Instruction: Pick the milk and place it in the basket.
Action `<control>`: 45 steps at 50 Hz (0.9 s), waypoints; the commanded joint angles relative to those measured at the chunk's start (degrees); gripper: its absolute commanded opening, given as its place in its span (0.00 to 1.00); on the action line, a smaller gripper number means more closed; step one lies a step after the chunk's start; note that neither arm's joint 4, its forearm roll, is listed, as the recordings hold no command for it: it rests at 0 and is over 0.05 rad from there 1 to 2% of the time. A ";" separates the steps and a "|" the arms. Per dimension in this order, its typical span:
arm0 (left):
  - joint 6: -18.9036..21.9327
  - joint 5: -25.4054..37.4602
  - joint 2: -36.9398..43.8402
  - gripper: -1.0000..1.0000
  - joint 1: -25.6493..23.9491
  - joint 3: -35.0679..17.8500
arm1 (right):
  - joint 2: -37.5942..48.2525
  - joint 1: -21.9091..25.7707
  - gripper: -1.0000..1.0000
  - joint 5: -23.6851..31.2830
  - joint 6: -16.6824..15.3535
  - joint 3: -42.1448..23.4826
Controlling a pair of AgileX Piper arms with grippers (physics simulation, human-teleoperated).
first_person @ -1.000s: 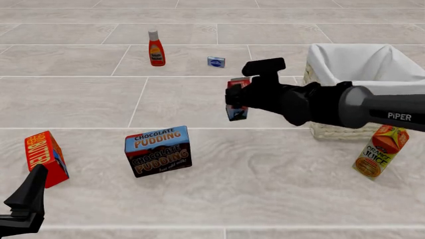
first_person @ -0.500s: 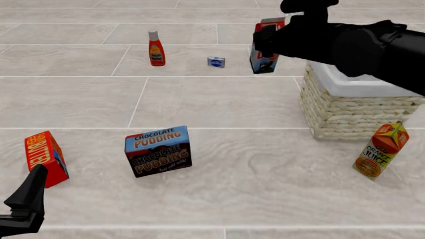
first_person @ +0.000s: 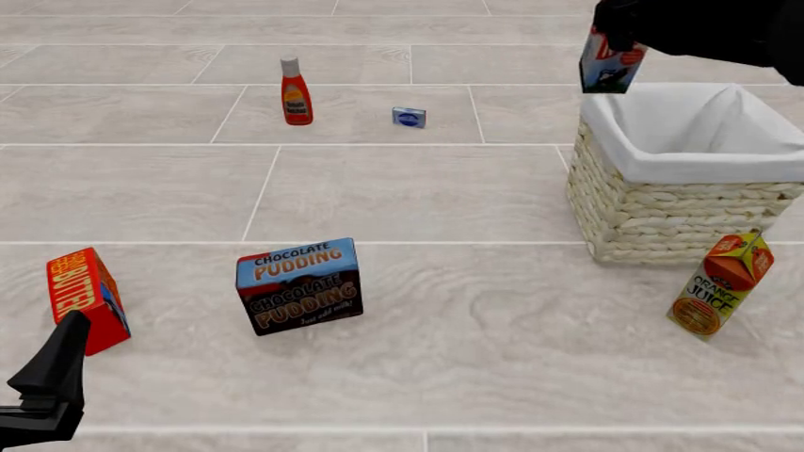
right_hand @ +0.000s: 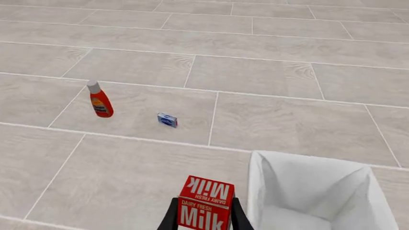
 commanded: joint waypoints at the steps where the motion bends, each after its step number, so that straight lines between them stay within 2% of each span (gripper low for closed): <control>1: 0.00 0.00 -0.01 1.00 0.00 0.00 | -2.51 -7.92 0.00 0.53 0.36 0.30; 10: -0.01 0.00 0.00 1.00 -0.01 0.00 | -2.78 -12.46 0.00 -0.24 -0.39 2.60; 22: 0.01 0.00 -0.01 1.00 0.01 0.00 | 0.11 -15.41 0.00 -1.99 -0.13 5.15; 39: 0.00 0.00 0.02 1.00 0.00 0.00 | 6.96 -18.74 0.00 -1.57 -2.65 1.78; 45: -0.01 0.00 0.01 1.00 0.00 0.00 | 10.63 -18.52 0.00 -1.84 -1.70 0.65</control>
